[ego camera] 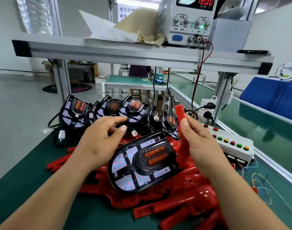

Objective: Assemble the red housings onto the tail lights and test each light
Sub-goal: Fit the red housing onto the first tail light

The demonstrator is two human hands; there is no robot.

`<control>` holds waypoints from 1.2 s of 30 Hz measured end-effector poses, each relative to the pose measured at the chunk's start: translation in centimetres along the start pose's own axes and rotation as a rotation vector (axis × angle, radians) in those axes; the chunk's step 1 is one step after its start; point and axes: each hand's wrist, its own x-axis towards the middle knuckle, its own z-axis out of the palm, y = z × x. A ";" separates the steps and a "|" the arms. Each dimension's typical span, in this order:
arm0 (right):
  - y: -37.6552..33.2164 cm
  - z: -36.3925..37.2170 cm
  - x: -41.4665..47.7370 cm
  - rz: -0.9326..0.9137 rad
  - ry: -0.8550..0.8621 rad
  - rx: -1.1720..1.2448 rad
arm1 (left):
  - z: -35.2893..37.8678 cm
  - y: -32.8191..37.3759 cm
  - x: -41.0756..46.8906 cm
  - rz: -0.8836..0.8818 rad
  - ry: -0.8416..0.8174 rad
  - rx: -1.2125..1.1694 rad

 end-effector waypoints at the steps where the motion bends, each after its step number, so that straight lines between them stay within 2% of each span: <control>1: -0.4 0.3 0.0 -0.049 -0.066 -0.094 | 0.2 1.1 0.3 0.033 -0.066 -0.063; 3: -1.0 1.2 0.0 -0.191 -0.204 -0.423 | 1.0 3.0 1.0 0.021 -0.211 -0.222; 5: -1.4 2.1 0.1 -0.286 -0.232 -0.626 | 1.7 4.0 2.0 0.057 -0.283 -0.231; 7: -1.5 1.8 0.5 -0.299 -0.176 -0.655 | 1.9 4.2 2.7 0.079 -0.241 -0.270; 10: -1.0 0.1 0.4 -0.217 -0.149 -0.542 | 1.7 3.9 3.2 -0.069 -0.201 -0.625; 11: -0.6 -0.2 0.0 -0.185 -0.155 -0.471 | 1.7 3.7 3.4 -0.096 -0.228 -0.667; 13: 0.5 -0.1 -0.8 -0.170 -0.101 -0.395 | 1.5 3.0 4.1 -0.115 -0.335 -0.528; 17: 2.4 -0.4 -1.4 -0.011 0.205 -0.196 | 2.1 2.3 5.9 -0.216 -0.690 -0.054; 19: 2.7 -0.7 -1.5 0.047 0.228 -0.116 | 3.5 2.5 6.4 -0.227 -0.879 0.150; 21: 2.9 -0.9 -1.7 0.064 0.206 -0.058 | 5.0 2.5 6.6 -0.216 -0.916 0.214; 24: 3.2 -1.1 -1.7 0.068 0.194 0.012 | 5.4 2.5 7.1 -0.265 -0.920 0.093; 26: 3.4 -1.2 -1.7 0.063 0.225 0.073 | 4.5 2.6 7.4 -0.307 -0.893 -0.035; 29: 3.4 -1.4 -1.5 0.072 0.310 0.196 | 2.8 2.4 7.5 -0.441 -0.741 -0.376; 32: 3.6 -1.6 -1.5 0.081 0.375 0.278 | 1.5 1.9 7.1 -0.480 -0.493 -0.729; 36: 3.8 -1.3 -1.4 0.091 0.375 0.335 | 1.5 0.5 5.0 -0.517 -0.087 -1.104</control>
